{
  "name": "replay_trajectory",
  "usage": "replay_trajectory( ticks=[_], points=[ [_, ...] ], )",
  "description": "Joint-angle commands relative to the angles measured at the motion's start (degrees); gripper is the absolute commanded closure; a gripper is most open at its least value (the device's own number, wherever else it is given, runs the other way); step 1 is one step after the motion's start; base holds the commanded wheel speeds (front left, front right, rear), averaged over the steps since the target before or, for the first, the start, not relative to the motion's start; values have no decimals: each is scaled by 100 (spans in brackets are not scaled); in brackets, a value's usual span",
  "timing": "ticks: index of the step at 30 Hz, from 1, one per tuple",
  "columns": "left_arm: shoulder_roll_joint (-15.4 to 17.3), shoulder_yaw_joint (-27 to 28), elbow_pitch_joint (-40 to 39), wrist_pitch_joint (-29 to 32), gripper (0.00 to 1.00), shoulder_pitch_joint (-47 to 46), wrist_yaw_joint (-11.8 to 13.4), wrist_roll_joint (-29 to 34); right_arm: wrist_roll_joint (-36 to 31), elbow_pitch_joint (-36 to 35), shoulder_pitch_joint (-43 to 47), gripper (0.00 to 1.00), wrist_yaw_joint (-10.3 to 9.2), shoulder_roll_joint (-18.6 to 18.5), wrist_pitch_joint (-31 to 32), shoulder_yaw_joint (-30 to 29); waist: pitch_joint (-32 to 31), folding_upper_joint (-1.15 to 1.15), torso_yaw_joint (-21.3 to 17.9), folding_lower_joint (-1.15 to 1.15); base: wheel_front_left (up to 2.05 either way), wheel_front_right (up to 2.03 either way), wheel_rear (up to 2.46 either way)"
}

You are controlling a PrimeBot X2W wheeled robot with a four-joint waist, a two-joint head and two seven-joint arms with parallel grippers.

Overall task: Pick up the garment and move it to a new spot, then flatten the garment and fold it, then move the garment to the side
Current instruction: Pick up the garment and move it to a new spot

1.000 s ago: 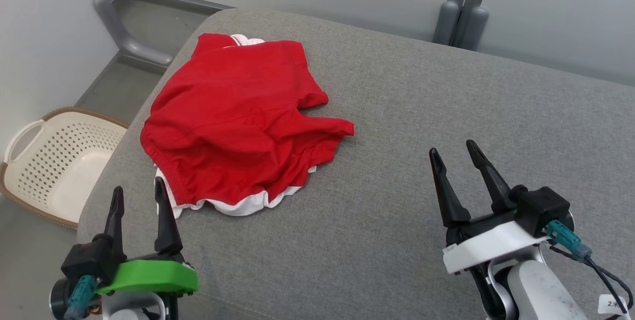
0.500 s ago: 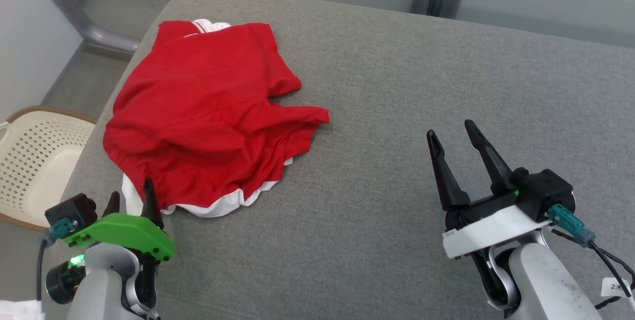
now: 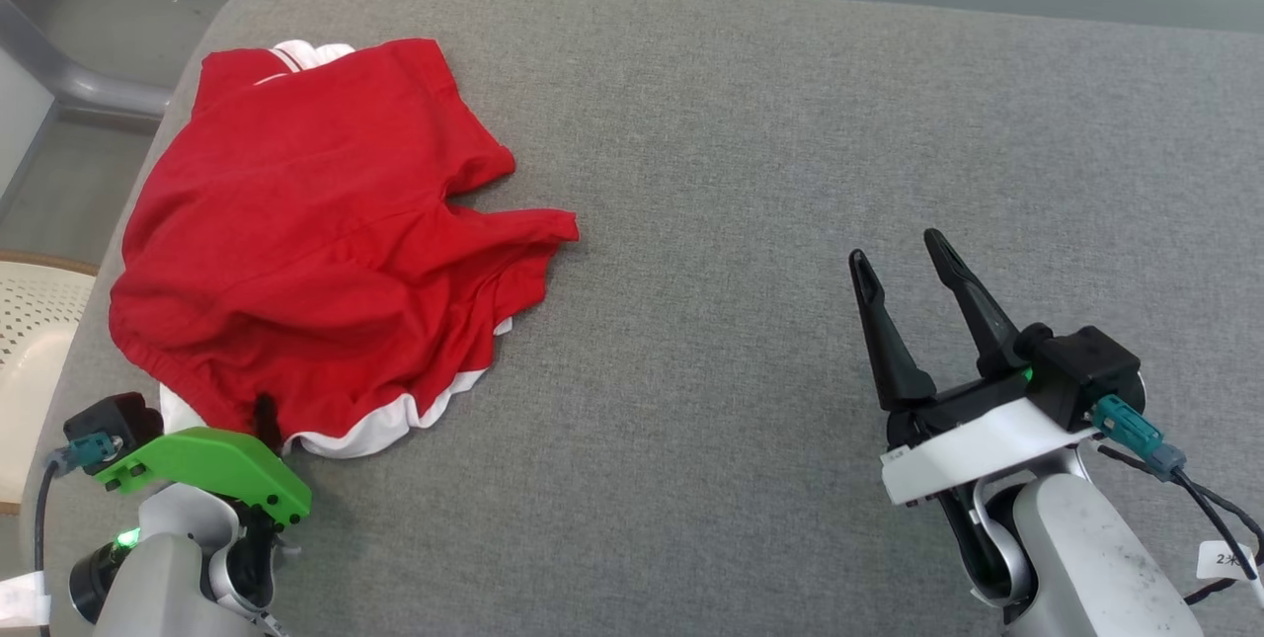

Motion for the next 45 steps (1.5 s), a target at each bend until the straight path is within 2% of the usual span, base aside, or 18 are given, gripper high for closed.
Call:
replay_trajectory(
  ticks=[1,7,11,17,21,24,30,34,40,45],
  points=[
    [80,3,19,-95,100,-85,-41,-7,32,13,-28,0,3,13,-20,-8,-61,0,-15,0,0,0,0],
    [273,-70,-359,-446,100,-18,-58,188,23,41,68,0,3,105,-20,-36,-275,0,-25,0,0,0,0],
    [471,-213,-1060,-349,100,18,0,382,32,46,118,0,3,180,-20,-23,-446,0,-60,0,0,0,0],
    [841,-453,-2772,334,100,-175,113,680,52,42,214,0,3,284,-19,-128,-691,0,-250,0,0,0,0],
    [1051,-670,-3815,887,100,-392,166,863,68,51,243,0,3,338,-19,-154,-771,0,-545,0,0,0,0],
    [1084,-960,-4367,1297,100,-637,114,1004,81,59,247,0,3,361,-19,-191,-808,0,-849,0,0,0,0],
    [924,-1693,-4800,1837,100,-1146,-121,1214,71,43,167,0,3,384,-19,-330,-793,0,-1512,0,0,0,0],
    [666,-2097,-4905,1932,100,-1508,-258,1284,44,9,106,0,3,392,-19,-460,-780,0,-1930,0,0,0,0],
    [190,-2254,-4955,1693,100,-1808,-132,1173,-21,-46,60,0,3,398,-20,-696,-707,0,-2336,0,0,0,0],
    [38,-2240,-4669,1367,100,-1174,15,1032,-49,-76,40,0,3,400,-20,-816,-545,0,-2455,0,0,0,0]
  ],
)
